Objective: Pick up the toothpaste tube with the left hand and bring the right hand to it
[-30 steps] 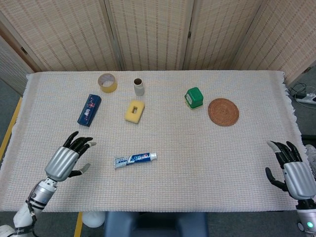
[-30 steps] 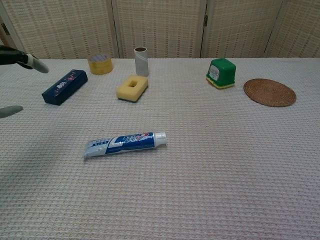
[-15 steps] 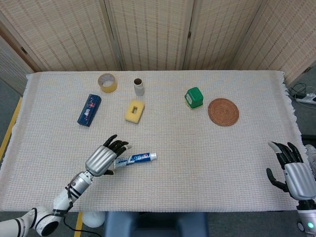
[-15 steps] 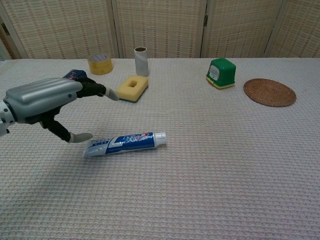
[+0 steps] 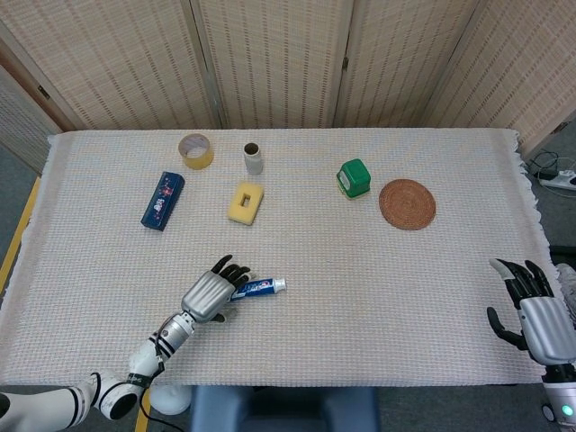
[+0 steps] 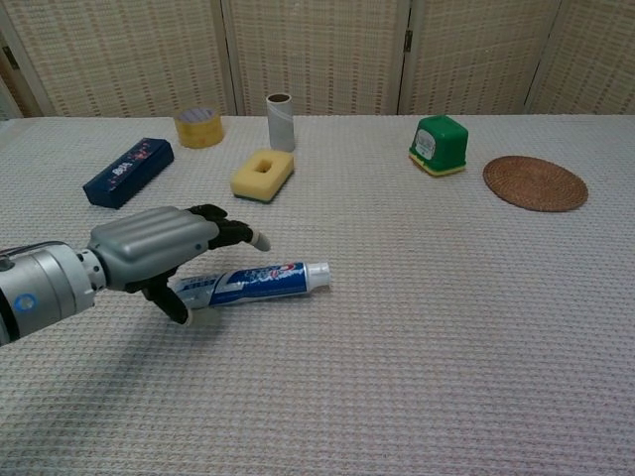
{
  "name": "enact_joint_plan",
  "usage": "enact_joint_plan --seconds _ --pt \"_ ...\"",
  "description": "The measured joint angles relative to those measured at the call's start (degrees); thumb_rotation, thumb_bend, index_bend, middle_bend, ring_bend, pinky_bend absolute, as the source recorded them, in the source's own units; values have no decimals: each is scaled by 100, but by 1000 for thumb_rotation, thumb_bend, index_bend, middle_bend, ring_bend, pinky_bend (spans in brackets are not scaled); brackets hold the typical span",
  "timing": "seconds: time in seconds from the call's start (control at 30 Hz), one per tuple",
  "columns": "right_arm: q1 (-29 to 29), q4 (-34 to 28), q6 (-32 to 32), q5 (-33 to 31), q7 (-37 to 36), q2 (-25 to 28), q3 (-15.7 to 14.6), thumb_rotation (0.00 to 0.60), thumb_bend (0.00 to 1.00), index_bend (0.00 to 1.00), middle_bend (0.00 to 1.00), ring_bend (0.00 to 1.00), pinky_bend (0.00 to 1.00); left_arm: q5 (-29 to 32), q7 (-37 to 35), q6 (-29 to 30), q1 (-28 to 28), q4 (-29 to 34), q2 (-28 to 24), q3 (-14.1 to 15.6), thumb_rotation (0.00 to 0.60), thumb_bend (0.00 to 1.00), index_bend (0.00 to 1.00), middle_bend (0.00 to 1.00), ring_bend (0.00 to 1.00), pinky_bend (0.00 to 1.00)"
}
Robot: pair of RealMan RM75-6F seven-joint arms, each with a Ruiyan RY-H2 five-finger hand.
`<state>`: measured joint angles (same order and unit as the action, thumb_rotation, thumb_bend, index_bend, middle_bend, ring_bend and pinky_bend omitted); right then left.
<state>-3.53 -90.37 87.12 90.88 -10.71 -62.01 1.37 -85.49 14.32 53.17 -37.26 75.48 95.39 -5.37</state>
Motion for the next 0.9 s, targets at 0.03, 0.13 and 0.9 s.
enact_joint_plan --seconds 0.03,0.13,0.9 --pt "2 7 2 -1 -6 -1 1 600 509 44 139 113 20 58 32 -16 -13 -59 42 -11 600 339 179 174 178 39" --pt "5 26 4 -12 -28 2 6 600 510 44 140 114 20 273 99 -63 -62 -225 162 -90 600 339 182 174 179 39" --pt "17 93 -75 -77 -96 -20 -8 600 510 44 140 115 22 678 300 -99 -372 -346 427 -180 600 350 298 240 252 111"
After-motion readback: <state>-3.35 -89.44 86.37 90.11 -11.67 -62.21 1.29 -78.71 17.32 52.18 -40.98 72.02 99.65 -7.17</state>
